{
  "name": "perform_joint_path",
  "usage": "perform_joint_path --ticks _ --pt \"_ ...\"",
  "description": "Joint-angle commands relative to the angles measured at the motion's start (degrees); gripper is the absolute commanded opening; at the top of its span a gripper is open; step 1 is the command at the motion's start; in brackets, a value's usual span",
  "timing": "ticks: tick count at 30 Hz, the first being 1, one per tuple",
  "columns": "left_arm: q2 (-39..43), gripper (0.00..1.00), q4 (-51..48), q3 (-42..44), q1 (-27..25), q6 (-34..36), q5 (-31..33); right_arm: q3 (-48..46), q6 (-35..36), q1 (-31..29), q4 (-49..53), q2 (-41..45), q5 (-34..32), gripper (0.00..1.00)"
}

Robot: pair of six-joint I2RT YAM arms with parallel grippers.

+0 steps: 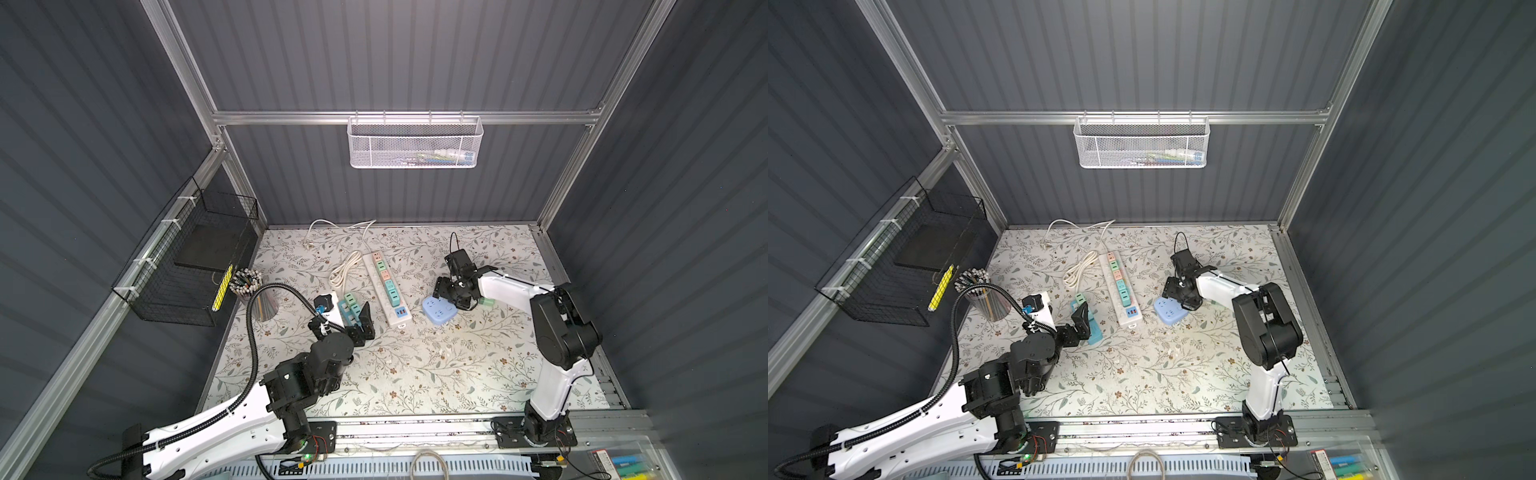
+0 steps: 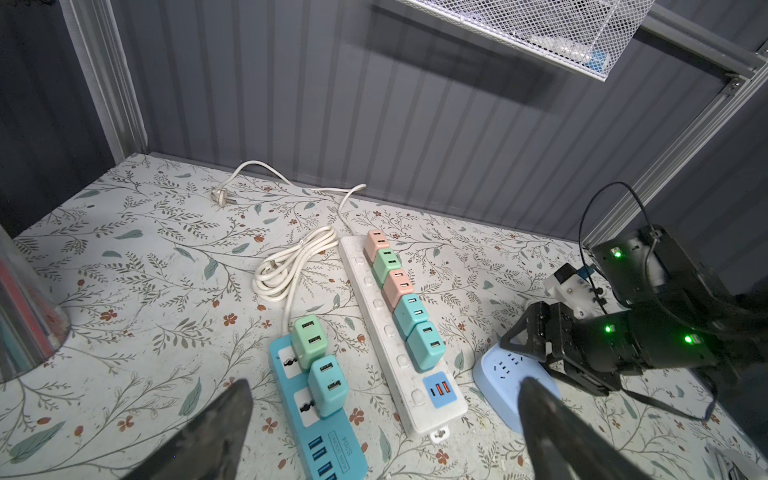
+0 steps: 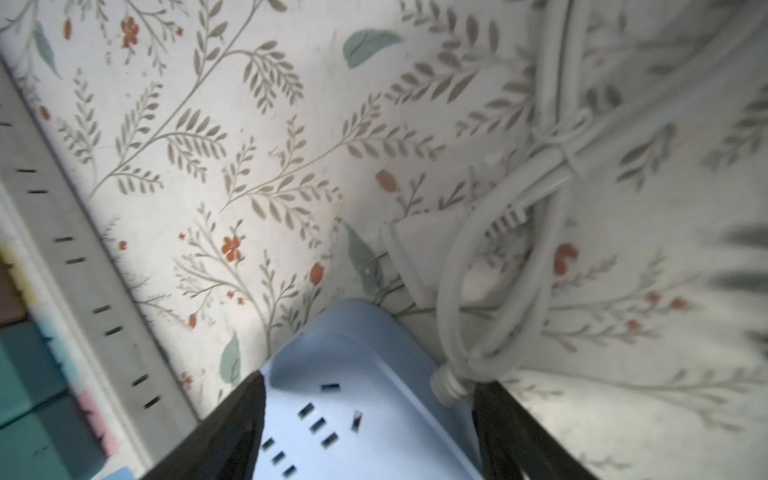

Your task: Insert the plug

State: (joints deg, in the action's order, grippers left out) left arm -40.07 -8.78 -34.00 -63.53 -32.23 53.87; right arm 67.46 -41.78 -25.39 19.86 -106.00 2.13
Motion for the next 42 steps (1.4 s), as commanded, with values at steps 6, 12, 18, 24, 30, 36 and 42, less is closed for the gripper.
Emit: perform_joint_path --ticks 6,12,18,24,30,36,42 --pt "0.6 0.99 -2.2 1.1 0.4 -2.6 -0.4 -0.3 1.8 1.0 3.3 9.5 -3.8 0.85" --pt "-1.8 1.0 -0.4 1.2 0.4 -3.7 -1.7 1.6 12.6 9.2 10.2 9.9 -8.2 0.86" --pt "-6.8 1.0 4.3 0.2 0.4 -2.2 -3.6 3.2 16.8 18.6 10.0 6.1 -2.4 0.79" --pt "-12.8 1.0 4.6 -3.1 0.4 -0.1 -7.7 5.4 20.8 19.2 13.1 1.1 -3.3 0.75" --pt "-15.7 1.0 5.6 -3.4 0.4 -0.7 -8.6 1.7 19.6 19.4 11.2 1.1 -1.8 0.66" --pt "-15.9 1.0 5.4 -3.6 0.4 -0.6 -8.7 -1.7 19.4 19.4 9.6 2.9 -1.3 0.59" --pt "-15.9 1.0 4.7 -3.8 0.4 -0.9 -8.6 -3.4 19.0 19.3 9.1 3.9 -1.5 0.44"
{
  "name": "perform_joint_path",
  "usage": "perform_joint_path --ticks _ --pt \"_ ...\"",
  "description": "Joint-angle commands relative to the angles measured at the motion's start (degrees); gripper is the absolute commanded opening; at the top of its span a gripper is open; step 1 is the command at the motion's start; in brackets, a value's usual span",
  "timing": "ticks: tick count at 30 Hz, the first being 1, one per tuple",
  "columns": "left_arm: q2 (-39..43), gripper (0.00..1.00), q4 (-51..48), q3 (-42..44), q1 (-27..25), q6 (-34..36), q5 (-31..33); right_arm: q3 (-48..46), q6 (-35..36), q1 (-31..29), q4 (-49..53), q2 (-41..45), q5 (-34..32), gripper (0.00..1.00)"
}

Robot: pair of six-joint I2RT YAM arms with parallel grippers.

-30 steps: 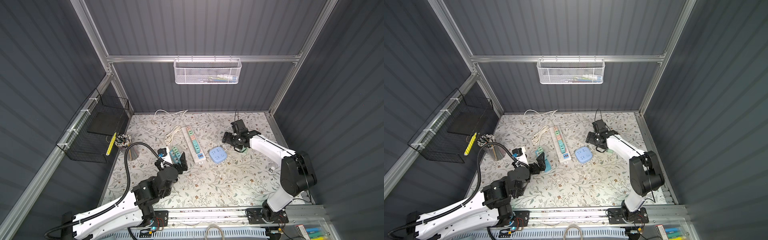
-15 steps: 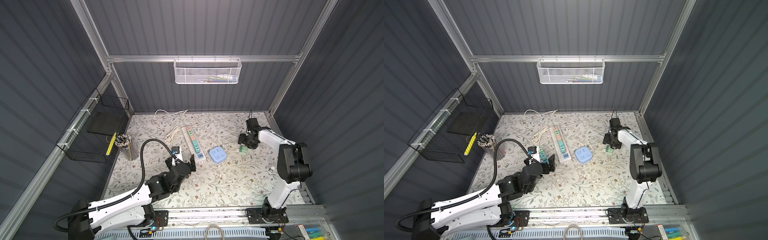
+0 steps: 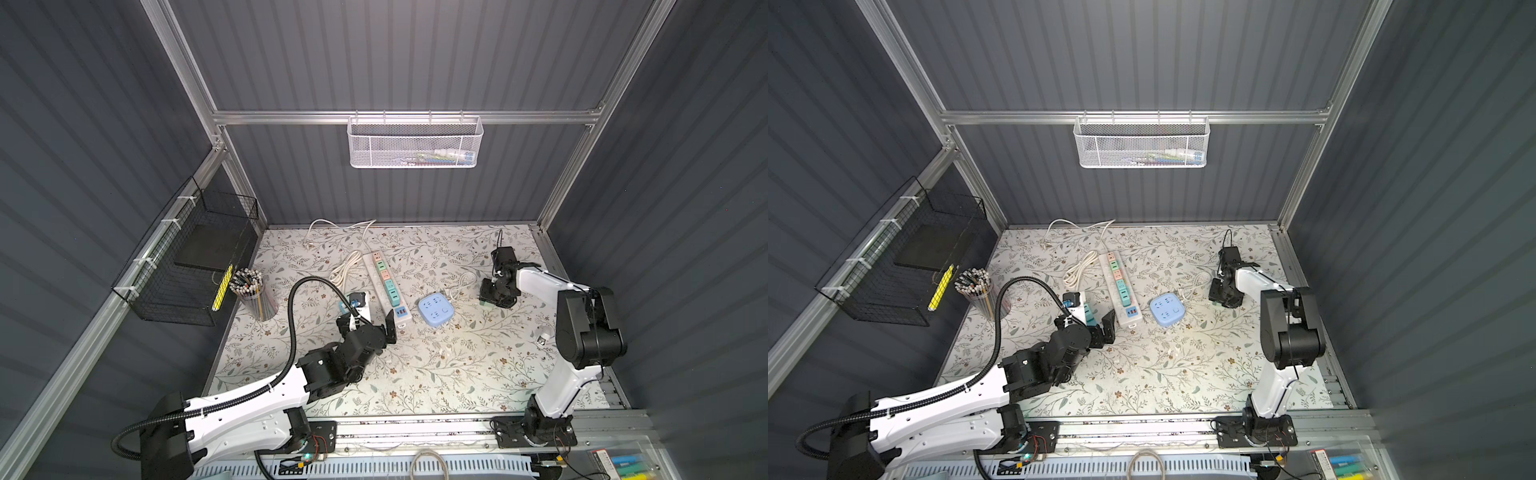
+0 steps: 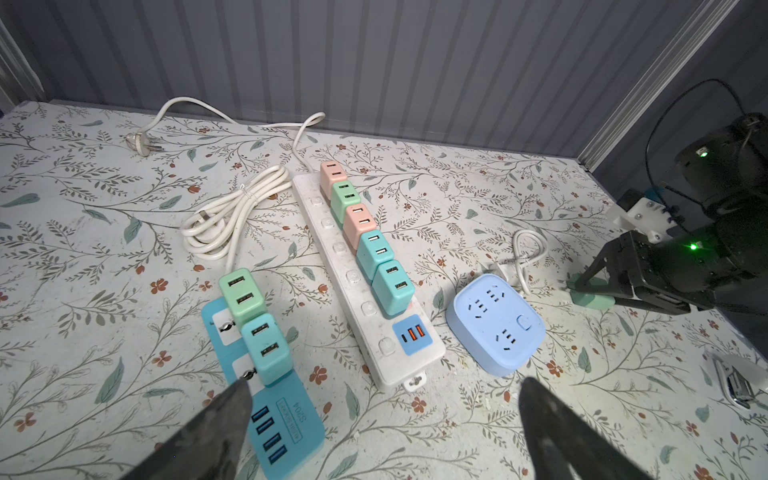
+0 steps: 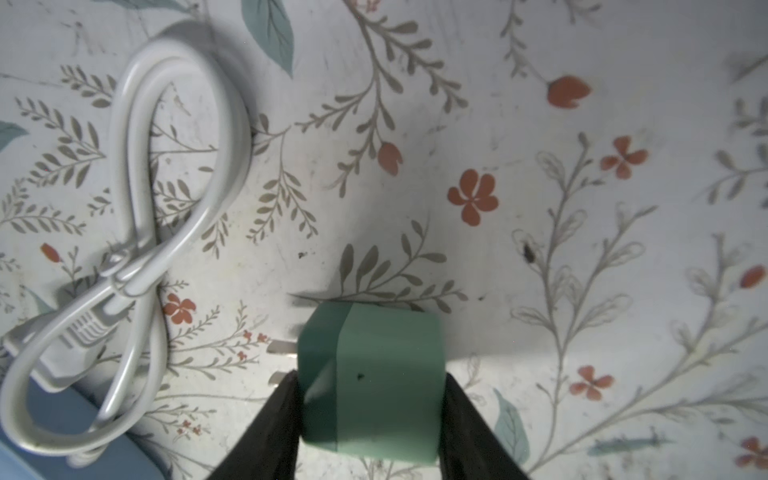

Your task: Insert the plug

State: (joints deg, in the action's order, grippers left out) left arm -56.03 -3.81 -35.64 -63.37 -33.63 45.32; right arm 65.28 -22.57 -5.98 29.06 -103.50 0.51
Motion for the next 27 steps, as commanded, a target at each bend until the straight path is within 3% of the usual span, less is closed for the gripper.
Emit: perform_joint_path --ticks 1,6,9,15,19,22,27 --pt "0.1 1.0 -0.5 -2.3 0.2 0.5 -0.1 -1.8 -0.3 -0.2 -0.7 2.4 0.3 0.43" --pt "0.5 1.0 -0.8 -2.2 0.3 0.5 0.3 -3.6 -0.3 -1.1 -1.1 6.3 1.2 0.39" --pt "0.2 1.0 -1.0 -2.3 0.4 1.2 0.9 -5.2 -0.4 -4.8 -0.2 9.7 1.3 0.39" --pt "0.0 1.0 -4.8 -1.8 1.6 2.6 4.4 -9.0 -0.5 -24.0 2.1 17.7 -1.5 0.39" --pt "0.6 1.0 -7.1 -1.0 3.0 1.9 3.9 -10.7 -3.6 -35.9 1.0 17.8 -1.1 0.39" --pt "0.7 1.0 -5.6 -0.1 3.3 1.8 1.2 -10.9 -5.1 -41.5 -1.4 15.6 0.5 0.4" --pt "-1.3 1.0 -6.1 -1.2 3.3 3.2 -1.5 -10.0 -3.6 -45.1 -3.0 9.6 -0.3 0.4"
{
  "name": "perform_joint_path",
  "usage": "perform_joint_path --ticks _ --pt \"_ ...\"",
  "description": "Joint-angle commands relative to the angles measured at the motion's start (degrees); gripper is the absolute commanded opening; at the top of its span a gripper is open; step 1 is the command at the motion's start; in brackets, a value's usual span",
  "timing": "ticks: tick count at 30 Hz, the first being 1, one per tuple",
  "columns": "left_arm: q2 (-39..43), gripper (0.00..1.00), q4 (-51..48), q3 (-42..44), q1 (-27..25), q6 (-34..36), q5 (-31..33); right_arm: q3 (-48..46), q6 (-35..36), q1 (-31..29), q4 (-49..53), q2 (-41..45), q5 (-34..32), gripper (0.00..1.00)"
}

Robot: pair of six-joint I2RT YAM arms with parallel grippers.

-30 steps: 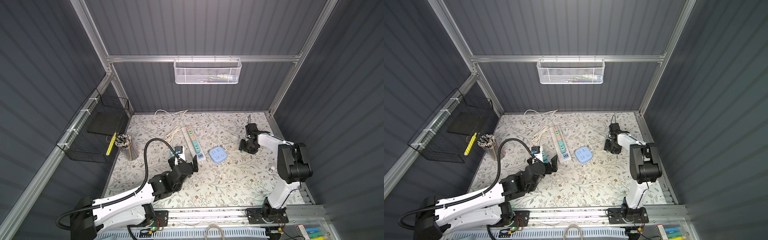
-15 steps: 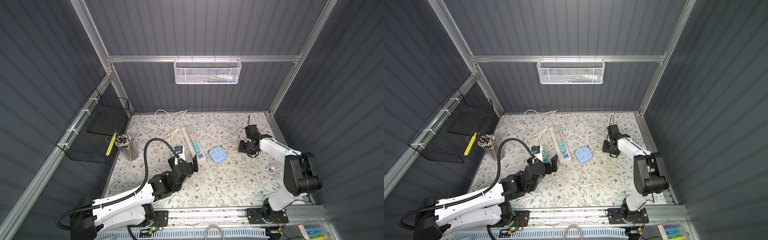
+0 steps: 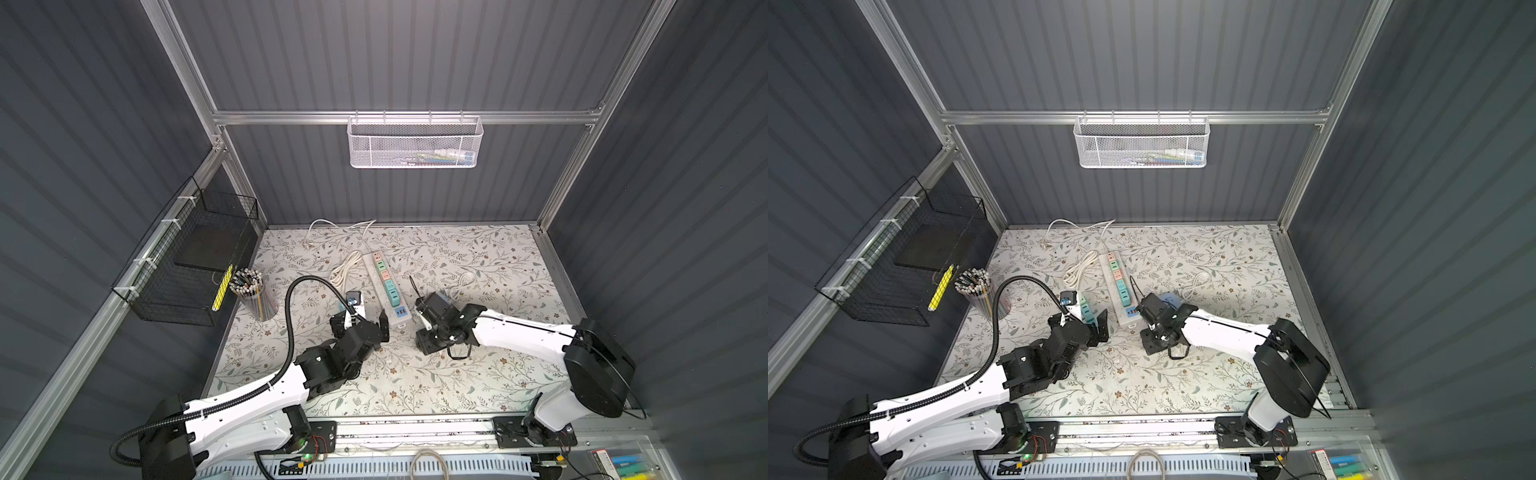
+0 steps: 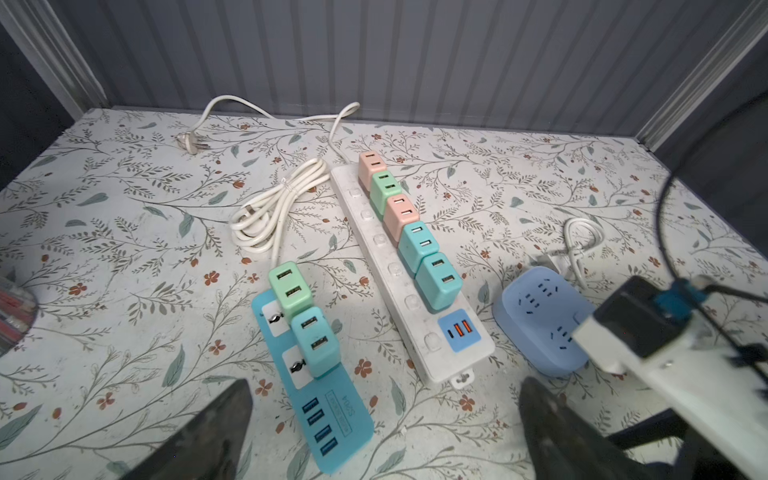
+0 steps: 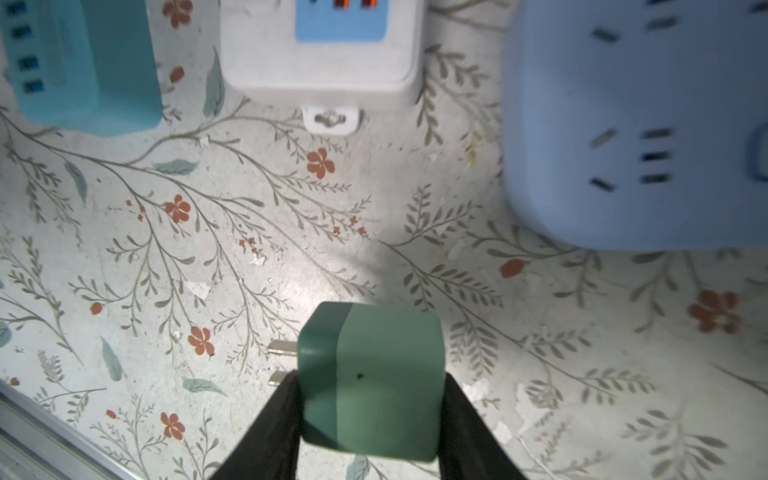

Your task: Insert the plug

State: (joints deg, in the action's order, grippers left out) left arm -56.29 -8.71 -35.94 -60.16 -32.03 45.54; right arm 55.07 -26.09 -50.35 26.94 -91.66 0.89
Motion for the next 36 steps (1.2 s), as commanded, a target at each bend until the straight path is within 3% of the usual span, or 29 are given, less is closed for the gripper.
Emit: perform_joint_path --ticks 1,6,9,12,15,18,20,22,26,28,32,36 --pt "-1.6 1.0 -1.7 -1.3 0.1 1.9 -1.9 0.1 0.3 -0.9 -1.6 -3.1 -0.2 0.41" --pt "-2.7 1.0 -2.9 -1.8 0.2 2.7 -4.3 0.4 1.6 -0.9 -1.6 -4.2 -0.5 0.47" --pt "-3.3 1.0 -2.7 -2.1 0.2 4.1 -5.7 0.8 2.1 -0.9 -0.5 -3.8 -1.0 0.6" --pt "-5.2 1.0 -3.6 -4.0 0.2 6.5 -7.5 0.9 2.6 -0.8 1.1 -1.8 -1.9 0.66" --pt "-7.8 1.0 -4.6 -6.2 0.2 8.8 -9.0 0.2 3.0 -0.8 2.5 2.2 -2.2 0.67" --pt "-11.1 0.99 -5.4 -8.0 0.2 12.6 -14.7 -1.4 4.3 -0.6 4.3 7.9 -4.1 0.67" --pt "-14.9 0.92 -10.8 -11.9 0.3 13.5 -18.0 -4.8 6.0 -0.5 3.8 13.2 -6.5 0.68" --pt "-18.3 0.85 -14.7 -14.7 0.2 15.2 -21.8 -8.4 5.9 1.4 3.1 18.9 -10.7 0.68" --pt "-22.0 0.85 -16.1 -16.8 0.2 20.4 -29.6 -14.9 1.8 8.2 -0.9 28.1 -16.0 0.72" --pt "-26.2 0.82 -20.3 -20.8 0.2 23.1 -33.5 -17.7 0.5 12.2 -4.3 32.3 -14.1 0.76" --pt "-35.7 0.76 -28.7 -28.8 -0.7 27.0 -34.7 -21.0 -0.6 15.2 -9.2 35.6 -13.7 0.8" --pt "-40.7 0.75 -27.8 -31.2 -1.3 30.6 -36.5 -20.0 -3.5 21.2 -7.0 35.0 -5.4 0.81"
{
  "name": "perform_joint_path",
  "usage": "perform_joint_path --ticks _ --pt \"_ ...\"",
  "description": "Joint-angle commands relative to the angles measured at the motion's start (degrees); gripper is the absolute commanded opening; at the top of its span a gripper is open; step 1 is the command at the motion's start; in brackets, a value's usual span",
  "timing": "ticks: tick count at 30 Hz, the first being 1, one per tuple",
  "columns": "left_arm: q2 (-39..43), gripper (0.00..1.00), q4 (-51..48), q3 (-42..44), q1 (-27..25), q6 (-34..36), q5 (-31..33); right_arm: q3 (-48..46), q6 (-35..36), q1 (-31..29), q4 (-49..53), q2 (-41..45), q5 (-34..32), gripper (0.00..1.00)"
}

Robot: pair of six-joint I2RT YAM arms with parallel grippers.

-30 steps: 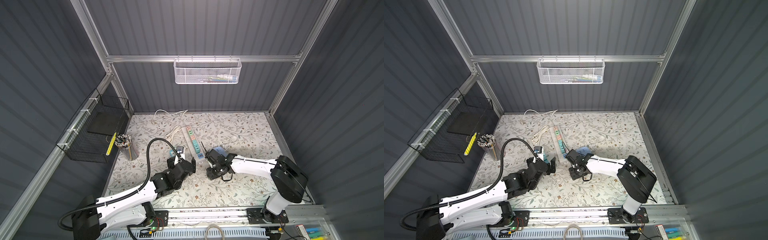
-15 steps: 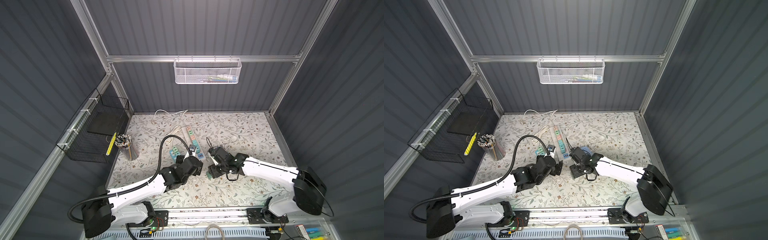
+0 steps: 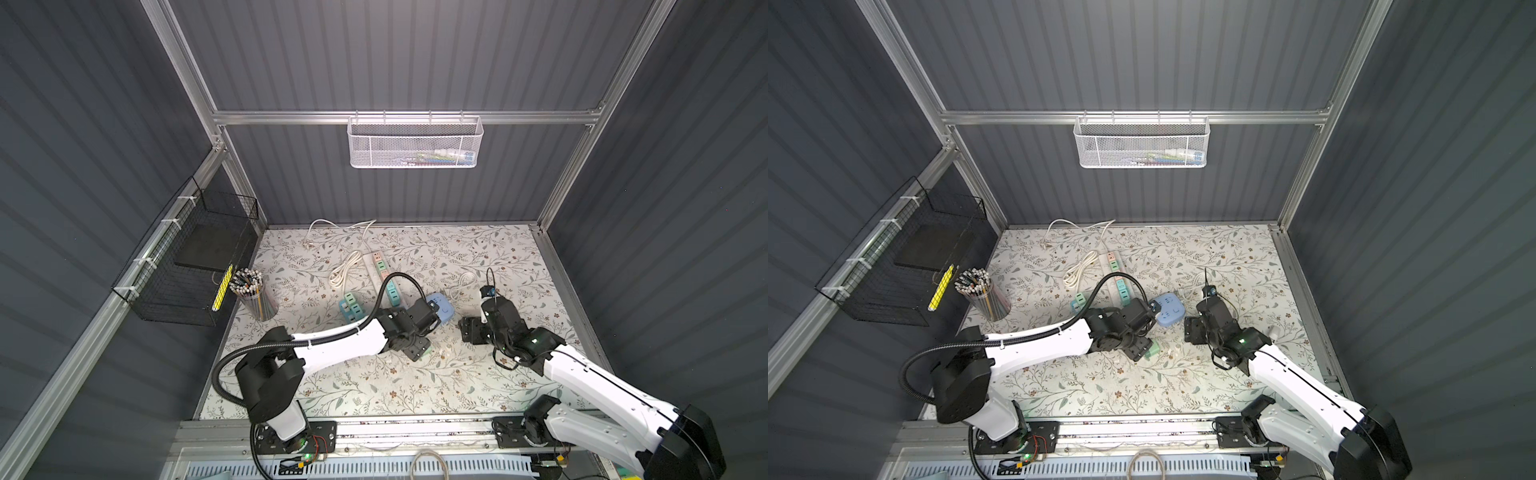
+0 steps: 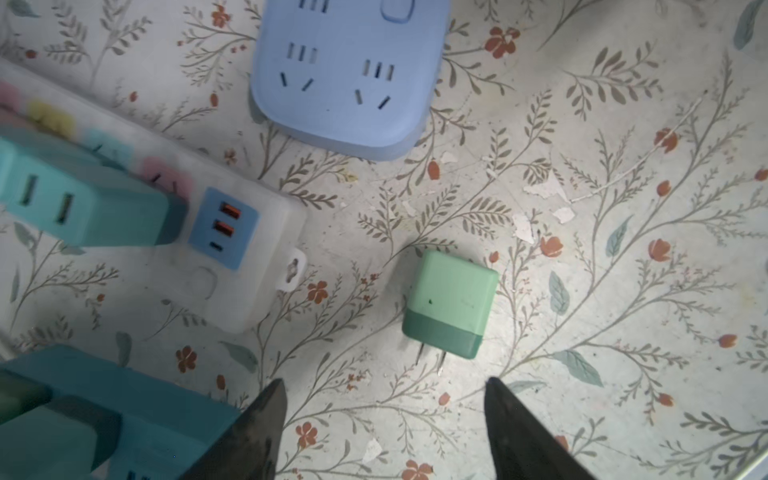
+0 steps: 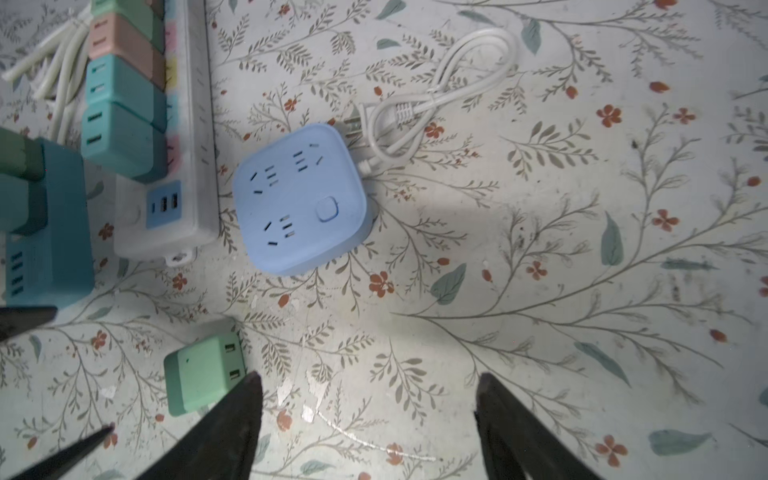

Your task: Insert the plug

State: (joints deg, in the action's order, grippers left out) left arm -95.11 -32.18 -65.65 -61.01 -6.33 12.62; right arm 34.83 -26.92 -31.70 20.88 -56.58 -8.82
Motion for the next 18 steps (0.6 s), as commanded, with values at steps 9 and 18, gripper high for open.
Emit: perform_joint_path --ticks 9,18 --pt "-9.5 0.75 -1.3 -4.1 -0.3 7.5 -7.9 -1.8 -2.4 3.7 -2.5 1.8 5.8 0.81" --pt "-10.9 0.65 7.2 -0.1 -0.2 6.1 -4.2 -1.8 -2.3 3.8 -3.1 0.4 7.2 0.8"
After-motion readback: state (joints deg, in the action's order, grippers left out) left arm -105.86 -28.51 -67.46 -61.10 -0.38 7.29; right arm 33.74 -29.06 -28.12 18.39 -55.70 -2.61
